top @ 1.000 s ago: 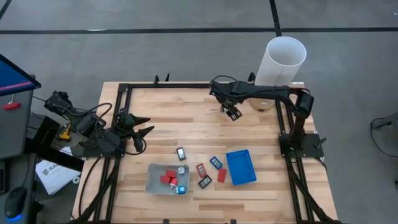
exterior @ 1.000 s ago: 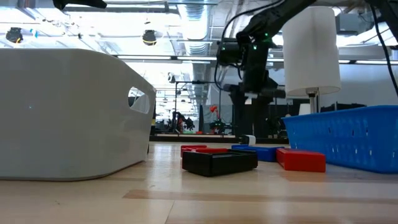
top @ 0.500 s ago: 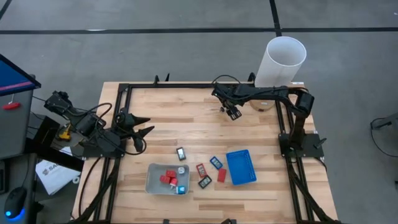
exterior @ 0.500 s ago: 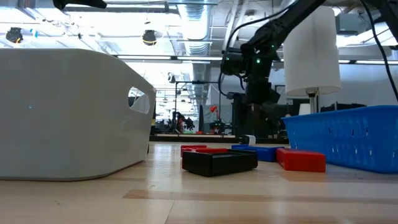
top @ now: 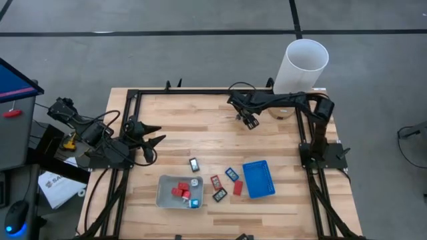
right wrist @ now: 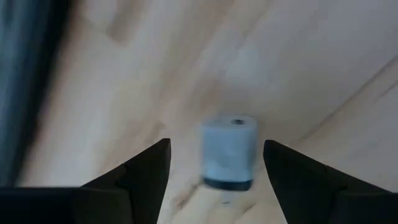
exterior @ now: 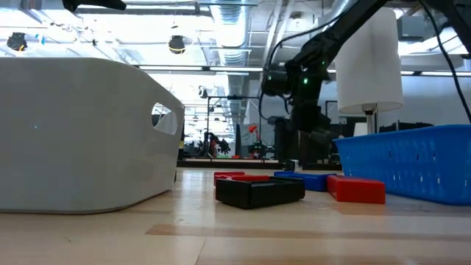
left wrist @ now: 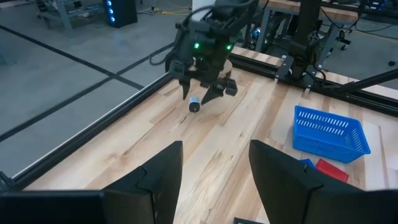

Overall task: Pick & Place Office items
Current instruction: Put the white charger adapter into the gray bin

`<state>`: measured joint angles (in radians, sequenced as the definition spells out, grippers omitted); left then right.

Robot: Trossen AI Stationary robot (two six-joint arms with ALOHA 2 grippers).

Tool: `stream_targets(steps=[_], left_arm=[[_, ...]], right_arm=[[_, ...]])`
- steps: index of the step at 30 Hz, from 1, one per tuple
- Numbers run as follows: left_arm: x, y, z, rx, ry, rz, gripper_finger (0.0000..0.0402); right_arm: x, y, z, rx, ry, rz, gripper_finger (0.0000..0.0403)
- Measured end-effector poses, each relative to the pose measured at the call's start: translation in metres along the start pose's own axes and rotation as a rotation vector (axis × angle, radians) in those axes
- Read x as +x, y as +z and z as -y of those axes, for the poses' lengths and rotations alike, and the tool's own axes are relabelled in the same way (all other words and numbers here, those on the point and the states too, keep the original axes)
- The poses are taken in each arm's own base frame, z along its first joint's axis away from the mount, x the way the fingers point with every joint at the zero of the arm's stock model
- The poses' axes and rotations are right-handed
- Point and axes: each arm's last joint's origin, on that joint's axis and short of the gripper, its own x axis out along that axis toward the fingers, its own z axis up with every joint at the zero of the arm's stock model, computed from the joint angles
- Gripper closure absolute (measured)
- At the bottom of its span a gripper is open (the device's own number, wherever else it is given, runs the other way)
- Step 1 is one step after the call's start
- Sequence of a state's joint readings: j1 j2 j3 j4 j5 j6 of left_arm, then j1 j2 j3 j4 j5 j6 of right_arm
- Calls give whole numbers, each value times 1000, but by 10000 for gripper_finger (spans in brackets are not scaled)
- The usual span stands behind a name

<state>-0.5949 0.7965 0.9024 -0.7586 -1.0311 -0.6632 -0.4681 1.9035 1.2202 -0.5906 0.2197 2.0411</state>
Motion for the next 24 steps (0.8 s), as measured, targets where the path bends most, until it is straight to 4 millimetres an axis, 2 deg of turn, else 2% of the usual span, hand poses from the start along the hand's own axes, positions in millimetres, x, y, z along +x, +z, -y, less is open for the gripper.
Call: stream_targets(steps=[5, 16, 20, 24], left_arm=[[0, 1, 0, -16, -7, 0, 219], [-1, 2, 1, -31, -21, 1, 219], [-1, 2, 1, -30, -21, 0, 219], [-1, 2, 0, -30, -21, 1, 219]], right_arm=[[15, -9, 1, 17, -11, -56, 154], [17, -7, 2, -1, -42, -48, 161], [18, -6, 3, 21, -52, -42, 192], [18, -6, 4, 57, -64, -39, 241]])
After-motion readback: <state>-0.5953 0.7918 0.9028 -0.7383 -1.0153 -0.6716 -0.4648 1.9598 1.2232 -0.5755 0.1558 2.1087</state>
